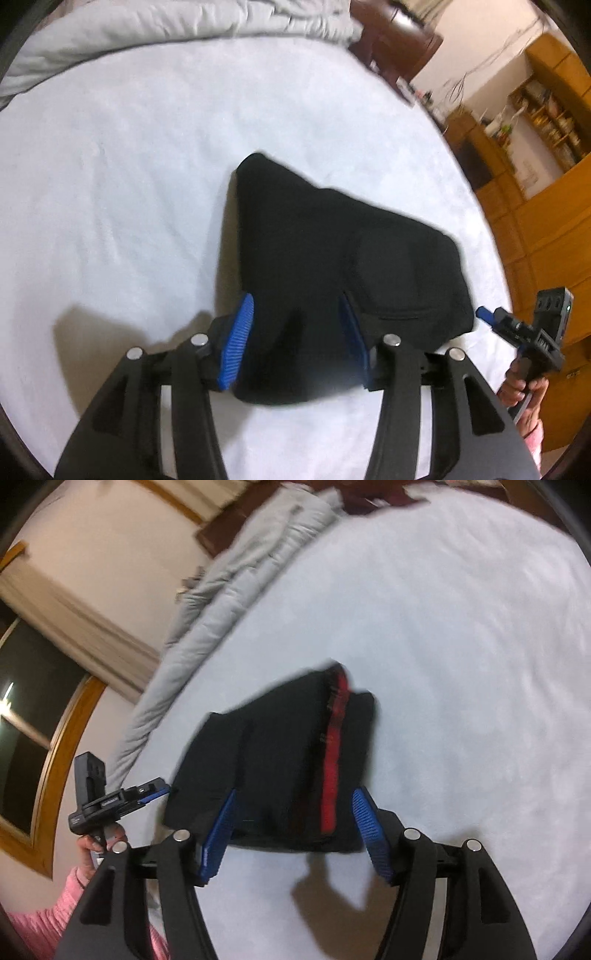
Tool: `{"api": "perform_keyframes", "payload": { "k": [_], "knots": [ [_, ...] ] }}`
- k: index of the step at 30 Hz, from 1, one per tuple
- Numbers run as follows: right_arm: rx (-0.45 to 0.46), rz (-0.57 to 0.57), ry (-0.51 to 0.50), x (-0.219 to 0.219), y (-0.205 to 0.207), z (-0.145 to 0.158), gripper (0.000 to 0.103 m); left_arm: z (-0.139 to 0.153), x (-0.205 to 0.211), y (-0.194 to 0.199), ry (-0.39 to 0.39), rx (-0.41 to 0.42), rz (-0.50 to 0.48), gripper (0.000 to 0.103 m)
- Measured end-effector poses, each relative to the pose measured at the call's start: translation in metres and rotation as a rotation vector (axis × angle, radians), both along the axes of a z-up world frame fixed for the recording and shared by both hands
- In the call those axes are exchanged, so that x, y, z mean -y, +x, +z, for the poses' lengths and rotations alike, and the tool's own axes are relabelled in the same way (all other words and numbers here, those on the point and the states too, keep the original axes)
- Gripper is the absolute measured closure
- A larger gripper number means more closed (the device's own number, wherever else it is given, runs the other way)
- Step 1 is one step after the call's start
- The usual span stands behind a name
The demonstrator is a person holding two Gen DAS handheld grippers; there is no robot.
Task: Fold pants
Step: 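Lower the folded trousers onto the bed and open both tools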
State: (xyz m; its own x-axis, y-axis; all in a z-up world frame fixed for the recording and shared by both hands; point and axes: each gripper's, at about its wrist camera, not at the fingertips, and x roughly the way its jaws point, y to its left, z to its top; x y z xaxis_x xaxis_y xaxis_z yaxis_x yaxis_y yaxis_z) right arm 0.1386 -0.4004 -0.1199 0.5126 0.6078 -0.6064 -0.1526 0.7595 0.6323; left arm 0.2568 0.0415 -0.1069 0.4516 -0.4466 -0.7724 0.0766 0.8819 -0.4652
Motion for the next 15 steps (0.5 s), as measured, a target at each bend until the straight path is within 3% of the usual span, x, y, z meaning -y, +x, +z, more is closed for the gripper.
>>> {"api": "perform_keyframes", "payload": {
  "k": [5,9,13,15],
  "knots": [
    [-0.026,0.069,-0.021,-0.042,0.008,0.009,0.043,0.007,0.031,-0.005,-0.002,-0.003,-0.030,0.047],
    [-0.118,0.033,-0.061,-0.044,0.016,-0.021,0.047,-0.027,0.025,-0.020,0.080,-0.061,-0.064,0.047],
    [-0.178,-0.013,0.033,-0.024,0.017,-0.055,0.064,-0.053,0.024,-0.011,0.074,-0.113,-0.069,0.051],
    [-0.178,-0.020,0.063,-0.020,0.015,-0.058,0.066,-0.054,0.025,-0.009,0.079,-0.107,-0.072,0.051]
  ]
}}
